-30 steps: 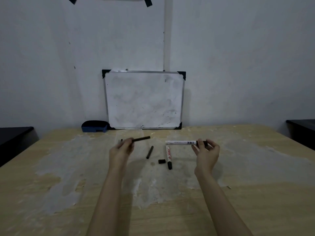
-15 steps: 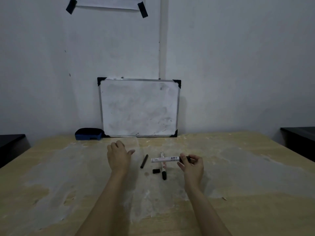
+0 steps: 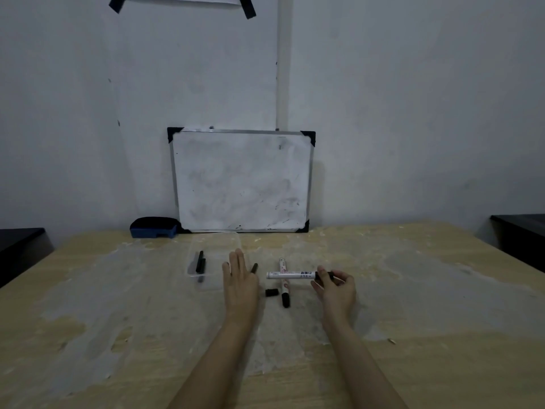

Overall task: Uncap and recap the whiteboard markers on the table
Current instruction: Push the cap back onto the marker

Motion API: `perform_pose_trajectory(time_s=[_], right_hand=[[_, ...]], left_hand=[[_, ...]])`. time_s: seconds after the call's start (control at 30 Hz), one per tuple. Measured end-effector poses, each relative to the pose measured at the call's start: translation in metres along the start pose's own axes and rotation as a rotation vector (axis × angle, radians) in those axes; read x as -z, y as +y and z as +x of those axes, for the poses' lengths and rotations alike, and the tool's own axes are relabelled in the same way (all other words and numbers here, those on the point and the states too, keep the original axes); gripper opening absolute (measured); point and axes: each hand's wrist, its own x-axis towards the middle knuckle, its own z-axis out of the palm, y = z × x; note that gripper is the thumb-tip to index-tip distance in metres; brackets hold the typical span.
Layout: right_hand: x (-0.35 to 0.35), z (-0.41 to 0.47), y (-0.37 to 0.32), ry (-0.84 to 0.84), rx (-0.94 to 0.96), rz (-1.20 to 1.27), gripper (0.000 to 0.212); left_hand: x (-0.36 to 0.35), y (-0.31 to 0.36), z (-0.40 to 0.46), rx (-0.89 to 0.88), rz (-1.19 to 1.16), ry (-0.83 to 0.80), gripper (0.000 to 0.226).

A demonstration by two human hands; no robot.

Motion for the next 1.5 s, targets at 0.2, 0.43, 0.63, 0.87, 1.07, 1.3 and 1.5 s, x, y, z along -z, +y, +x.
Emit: perform_pose_trajectory(time_s=[0.2,0.43,0.63,0.87,1.07,1.3,1.5], right_hand=[[0.002,0.004,-0.002,0.096,-0.024,0.07,0.017],[0.012,0.013,-0.002,0.156,-0.077,0.143,0.011],[0.015,0.012,-0.005,0.17,-0.065,0.167,0.024],[0.011,0.009,-0.008,0.13,-0.071,0.128,0.019],[0.0,-0.005,-0.011,-0.048,-0.197,0.165,0.021],[0.006,-0.002,-0.019,-0.07,-0.404,0.446,0.017],[0.008,0.005,-0.009,0.009,-0.275,0.262,0.017]], left_hand=[[0.002,-0.011,-0.009,0.115,-0.081,0.286,0.027],[-0.004,-0.019,-0.016,0.065,-0.262,0.375,0.026],[0.001,-0.019,-0.016,0.017,-0.283,0.422,0.025],[-0.004,-0.02,-0.016,-0.03,-0.321,0.436,0.031],[-0.002,-0.01,-0.016,-0.122,-0.616,0.486,0.029],[-0.006,-0.006,-0.02,-0.183,-0.757,0.068,0.043],[-0.012,0.001,-0.017,-0.245,-0.601,-0.059,0.03]])
